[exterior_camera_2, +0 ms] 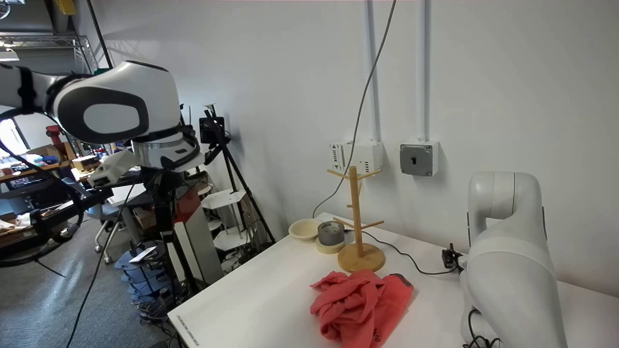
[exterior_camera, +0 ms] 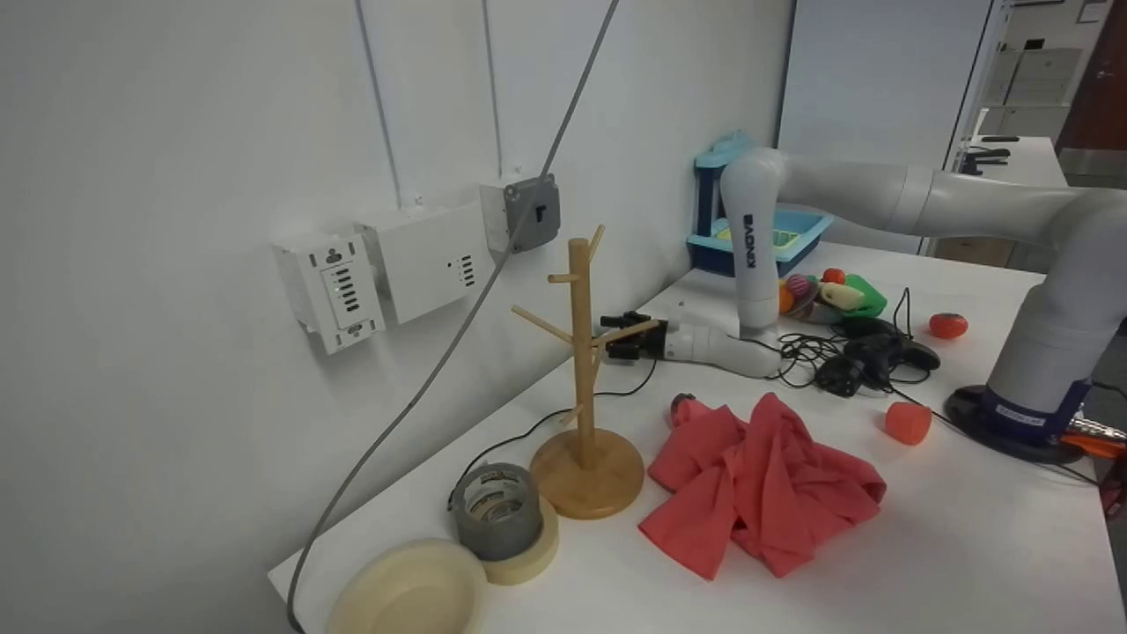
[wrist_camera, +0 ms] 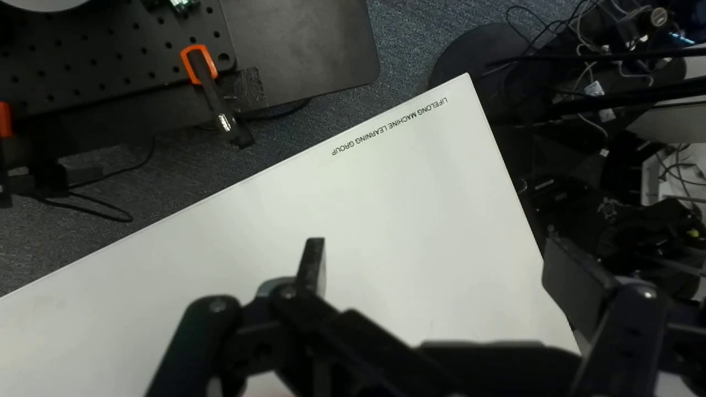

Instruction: Spread out the sweatshirt

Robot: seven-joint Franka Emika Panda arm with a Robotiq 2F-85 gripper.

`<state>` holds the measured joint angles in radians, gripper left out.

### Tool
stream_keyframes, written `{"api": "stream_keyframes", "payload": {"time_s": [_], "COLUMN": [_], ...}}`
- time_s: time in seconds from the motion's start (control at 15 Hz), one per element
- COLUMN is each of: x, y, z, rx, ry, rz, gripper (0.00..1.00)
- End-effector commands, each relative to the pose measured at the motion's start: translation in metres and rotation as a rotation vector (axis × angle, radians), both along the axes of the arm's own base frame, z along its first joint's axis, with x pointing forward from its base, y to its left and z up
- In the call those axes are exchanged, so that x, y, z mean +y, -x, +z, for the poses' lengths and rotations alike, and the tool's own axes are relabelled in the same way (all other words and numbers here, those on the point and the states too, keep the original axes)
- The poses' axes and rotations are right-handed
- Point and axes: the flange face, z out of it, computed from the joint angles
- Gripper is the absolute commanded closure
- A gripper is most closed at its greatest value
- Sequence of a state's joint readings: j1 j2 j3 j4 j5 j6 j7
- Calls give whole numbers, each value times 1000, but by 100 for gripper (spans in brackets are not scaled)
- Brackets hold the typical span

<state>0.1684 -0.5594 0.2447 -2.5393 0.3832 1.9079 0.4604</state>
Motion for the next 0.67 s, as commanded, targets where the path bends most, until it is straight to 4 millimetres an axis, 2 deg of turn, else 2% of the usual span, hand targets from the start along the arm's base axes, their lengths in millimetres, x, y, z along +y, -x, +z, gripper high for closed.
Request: {"api": "stream_keyframes", "payload": {"time_s": [0.0,0.6], "x": [-4,-28], "y": [-13,-67], "z": [6,16], "rx": [-24,-202], "ry": [5,51], "rz": [-25,-96], "gripper": [0,0]}}
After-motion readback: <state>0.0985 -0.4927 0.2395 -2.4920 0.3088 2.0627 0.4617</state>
